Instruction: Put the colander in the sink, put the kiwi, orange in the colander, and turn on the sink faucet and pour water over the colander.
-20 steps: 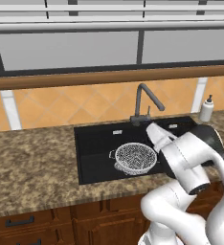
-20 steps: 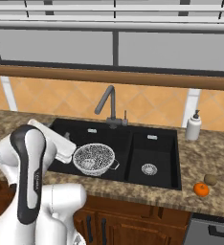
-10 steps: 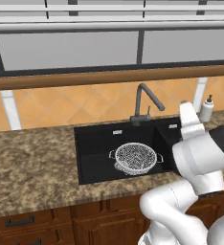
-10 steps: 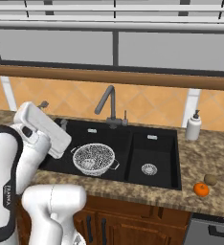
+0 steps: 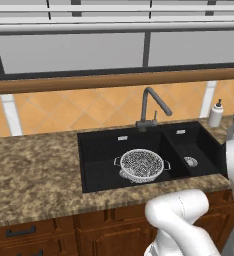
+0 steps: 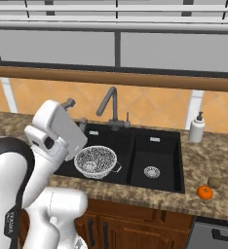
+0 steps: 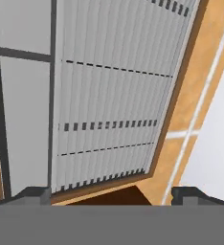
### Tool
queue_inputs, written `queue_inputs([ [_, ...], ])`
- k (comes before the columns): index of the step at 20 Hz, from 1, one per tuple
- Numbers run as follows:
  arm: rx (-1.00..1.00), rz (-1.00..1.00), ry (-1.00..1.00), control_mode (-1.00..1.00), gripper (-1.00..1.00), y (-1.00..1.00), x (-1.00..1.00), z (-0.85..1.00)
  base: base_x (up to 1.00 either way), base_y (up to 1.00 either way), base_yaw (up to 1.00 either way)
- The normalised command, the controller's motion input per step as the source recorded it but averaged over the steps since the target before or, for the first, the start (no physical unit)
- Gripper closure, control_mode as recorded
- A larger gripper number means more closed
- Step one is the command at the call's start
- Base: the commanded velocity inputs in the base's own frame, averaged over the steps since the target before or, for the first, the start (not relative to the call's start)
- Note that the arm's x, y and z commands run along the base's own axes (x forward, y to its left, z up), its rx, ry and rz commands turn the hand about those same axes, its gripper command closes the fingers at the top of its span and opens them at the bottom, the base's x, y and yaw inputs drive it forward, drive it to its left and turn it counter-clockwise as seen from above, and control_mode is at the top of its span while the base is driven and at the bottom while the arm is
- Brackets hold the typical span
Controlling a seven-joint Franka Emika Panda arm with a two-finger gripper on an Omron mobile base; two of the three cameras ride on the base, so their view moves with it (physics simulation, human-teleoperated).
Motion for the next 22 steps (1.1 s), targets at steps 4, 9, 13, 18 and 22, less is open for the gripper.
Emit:
queue_inputs([
  [4,0.31,0.17,-0.17,-1.0,-1.0,-0.52,-0.2,0.18,0.0,0.0,0.0],
  [9,0.22,0.17,-0.06,-1.0,-1.0,-0.46,-0.14,0.01,0.0,0.0,0.0],
  [13,0.22,0.09,0.0,-1.0,-1.0,-0.5,-0.08,0.0,0.0,0.0,0.0],
  [18,0.31,0.01,0.0,-1.0,-1.0,-0.62,-0.17,0.0,0.0,0.0,0.0],
  [22,0.5,0.0,0.0,-1.0,-1.0,-0.89,-0.31,0.0,0.0,0.0,0.0],
])
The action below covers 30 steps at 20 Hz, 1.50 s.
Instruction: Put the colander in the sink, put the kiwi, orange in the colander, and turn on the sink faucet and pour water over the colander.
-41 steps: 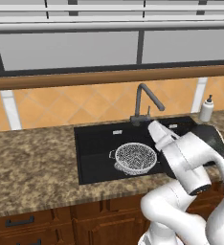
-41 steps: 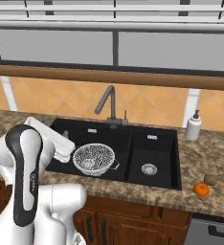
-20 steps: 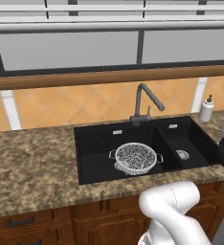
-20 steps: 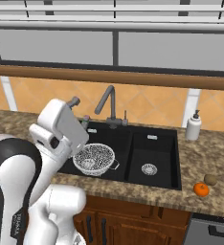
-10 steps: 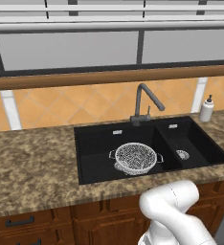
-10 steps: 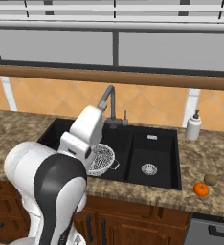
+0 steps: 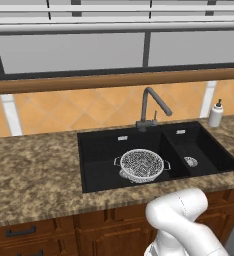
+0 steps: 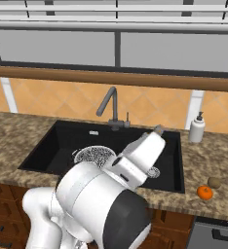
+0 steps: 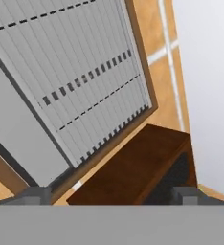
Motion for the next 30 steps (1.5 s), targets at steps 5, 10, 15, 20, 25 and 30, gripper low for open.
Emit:
queue_inputs([
  [5,0.41,0.0,0.02,-1.0,-1.0,-0.77,-0.09,0.0,0.0,0.0,0.0],
  [10,0.29,0.01,0.3,-1.0,-1.0,-0.37,0.18,0.0,0.0,0.0,0.0],
  [15,0.22,0.03,0.45,-1.0,-1.0,-0.2,0.24,0.02,0.0,0.0,0.0],
  [20,0.14,0.05,0.41,-1.0,-1.0,-0.15,0.1,0.0,0.0,0.0,0.0],
  [25,0.04,0.01,0.15,-1.0,-1.0,-0.01,0.0,-0.07,0.0,0.0,0.0],
  [30,0.16,0.0,0.3,-1.0,-1.0,0.0,0.01,0.0,0.0,0.0,0.0],
])
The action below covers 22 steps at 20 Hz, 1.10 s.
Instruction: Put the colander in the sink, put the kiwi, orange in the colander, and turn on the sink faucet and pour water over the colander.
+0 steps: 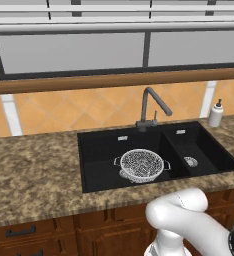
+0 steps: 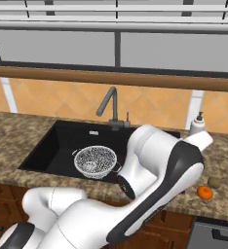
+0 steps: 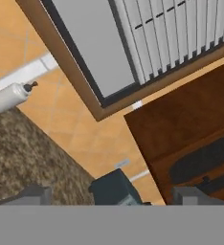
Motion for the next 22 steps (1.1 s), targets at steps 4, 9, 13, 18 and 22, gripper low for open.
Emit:
queue_inputs([
  [4,0.2,0.0,0.37,-1.0,-1.0,0.0,0.0,0.0,0.0,0.0,0.0],
  [9,0.24,0.0,0.38,-1.0,-1.0,-0.02,0.0,0.02,0.0,0.0,0.0],
  [13,0.43,0.0,0.22,-1.0,-1.0,-0.17,0.0,0.2,0.0,0.0,0.0],
  [18,0.5,0.0,0.29,-1.0,-1.0,-0.15,0.0,0.41,0.0,0.0,0.0],
  [22,0.45,0.03,0.52,-1.0,-1.0,-0.36,0.0,0.38,0.0,0.0,0.0],
])
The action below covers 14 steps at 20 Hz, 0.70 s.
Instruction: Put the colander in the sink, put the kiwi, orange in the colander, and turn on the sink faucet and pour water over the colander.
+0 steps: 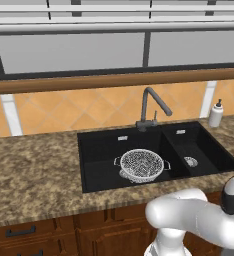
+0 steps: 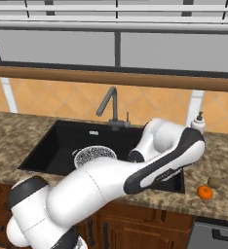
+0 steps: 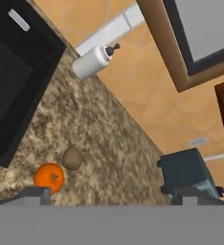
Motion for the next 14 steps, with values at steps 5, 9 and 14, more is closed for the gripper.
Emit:
queue_inputs([
  [5,0.41,0.05,0.41,-1.0,-1.0,-0.51,-0.04,0.2,0.0,0.0,0.0],
  [9,0.2,0.0,0.02,-1.0,-1.0,-0.28,-0.17,0.04,0.0,0.0,0.0],
  [14,0.21,0.0,0.22,-1.0,-1.0,-0.22,-0.11,0.4,0.0,0.0,0.0],
])
